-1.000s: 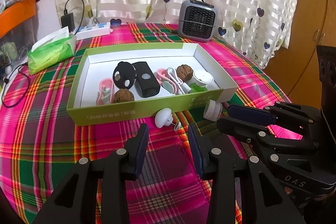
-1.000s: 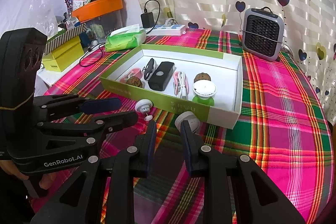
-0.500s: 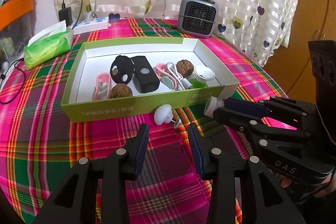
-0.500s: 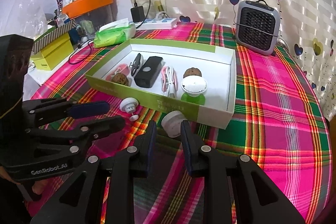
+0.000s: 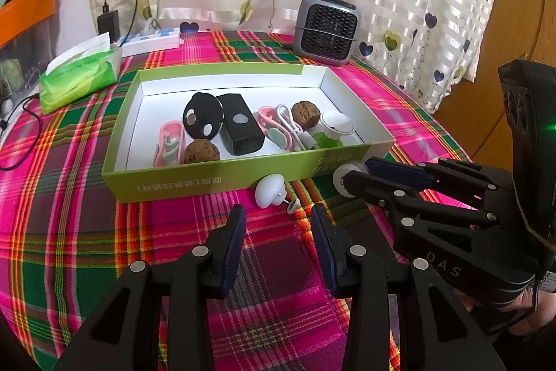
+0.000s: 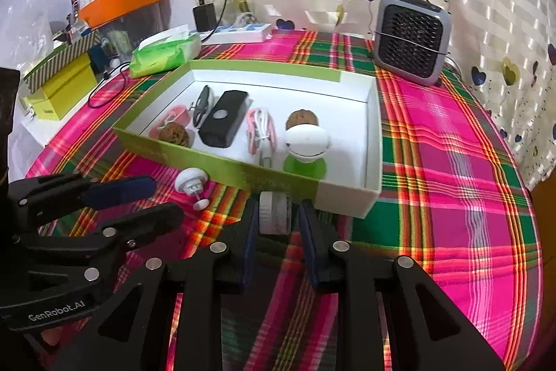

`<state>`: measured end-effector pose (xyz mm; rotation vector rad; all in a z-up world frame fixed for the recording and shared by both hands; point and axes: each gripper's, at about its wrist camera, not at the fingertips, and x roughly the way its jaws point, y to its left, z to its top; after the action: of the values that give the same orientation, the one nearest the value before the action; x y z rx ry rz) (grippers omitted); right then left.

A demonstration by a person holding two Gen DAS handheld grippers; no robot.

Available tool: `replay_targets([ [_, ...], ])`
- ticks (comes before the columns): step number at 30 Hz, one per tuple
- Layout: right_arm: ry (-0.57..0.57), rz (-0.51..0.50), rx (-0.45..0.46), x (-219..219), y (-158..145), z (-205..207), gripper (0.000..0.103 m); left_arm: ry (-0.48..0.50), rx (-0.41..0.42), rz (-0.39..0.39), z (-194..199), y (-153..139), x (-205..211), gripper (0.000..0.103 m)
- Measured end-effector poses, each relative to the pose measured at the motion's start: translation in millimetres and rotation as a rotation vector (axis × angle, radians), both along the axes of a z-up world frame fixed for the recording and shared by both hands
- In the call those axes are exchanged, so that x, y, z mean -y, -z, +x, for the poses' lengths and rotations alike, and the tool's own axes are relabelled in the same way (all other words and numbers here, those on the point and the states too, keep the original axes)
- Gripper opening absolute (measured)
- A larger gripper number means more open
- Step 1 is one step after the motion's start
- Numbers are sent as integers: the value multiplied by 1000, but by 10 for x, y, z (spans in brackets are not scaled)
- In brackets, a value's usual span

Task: Organize objects
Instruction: 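Reach the left tool to the white ball-shaped object while the right reaches the white round puck, then close the left tool on the white ball while the right closes on the white puck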

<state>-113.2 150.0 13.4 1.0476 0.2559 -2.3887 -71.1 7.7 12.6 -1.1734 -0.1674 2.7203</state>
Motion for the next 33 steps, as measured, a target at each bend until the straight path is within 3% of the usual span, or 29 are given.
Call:
replay_targets([
  [6,-24,-6,46,16,54,-49,25,-10,10,5,-21,3,30,37],
  [11,-33,-14,43,-11,49,-52,20,-15,15,3,-69,12,23,37],
  [30,-60,-61,49,-110,21,-50,20,-52,62,-10,-364,87,-53,37],
  [33,-63,-59,45,-102,18,-41,20,-55,59,-6,-364,90,-43,32],
])
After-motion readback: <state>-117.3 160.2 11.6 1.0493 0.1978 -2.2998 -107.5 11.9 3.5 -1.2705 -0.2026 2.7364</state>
